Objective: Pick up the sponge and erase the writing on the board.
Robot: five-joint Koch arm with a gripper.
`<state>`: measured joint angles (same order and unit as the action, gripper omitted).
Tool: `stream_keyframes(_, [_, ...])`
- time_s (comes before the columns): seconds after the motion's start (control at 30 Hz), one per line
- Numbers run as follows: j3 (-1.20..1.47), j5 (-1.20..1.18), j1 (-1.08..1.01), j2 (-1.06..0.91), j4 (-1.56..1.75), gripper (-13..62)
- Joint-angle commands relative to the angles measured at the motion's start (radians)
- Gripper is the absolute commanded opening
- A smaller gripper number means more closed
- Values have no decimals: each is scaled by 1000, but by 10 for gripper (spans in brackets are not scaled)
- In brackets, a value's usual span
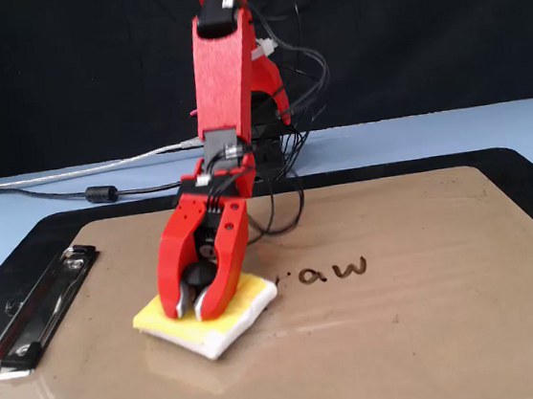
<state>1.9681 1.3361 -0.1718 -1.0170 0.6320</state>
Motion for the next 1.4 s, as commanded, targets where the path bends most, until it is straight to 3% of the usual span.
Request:
stream_keyframes(0.0, [129, 12, -5, -84, 5, -80])
stream_keyframes(0.17, [580, 35, 55, -488, 9, -80])
stream_keyframes(0.27, [706, 72, 61, -641, 6, -80])
stream_keyframes(0.37, [635, 84, 71, -549, 11, -80])
stream_keyframes(0.53, [175, 78, 83, -152, 8, -80])
stream_keyframes(0.6, [87, 78, 81, -81, 8, -80])
stream_keyframes(0.7, [236, 80, 81, -175, 12, -80])
stream_keyframes(0.9, [689, 117, 181, -647, 3, -80])
stream_keyframes(1.0, [658, 158, 201, -600, -17, -80])
stream_keyframes(1.2, [249, 156, 212, -232, -18, -80])
stream_keyframes(1.3, [281, 156, 236, -247, -17, -80])
stream_keyframes(1.37, [451, 158, 239, -387, -12, -80])
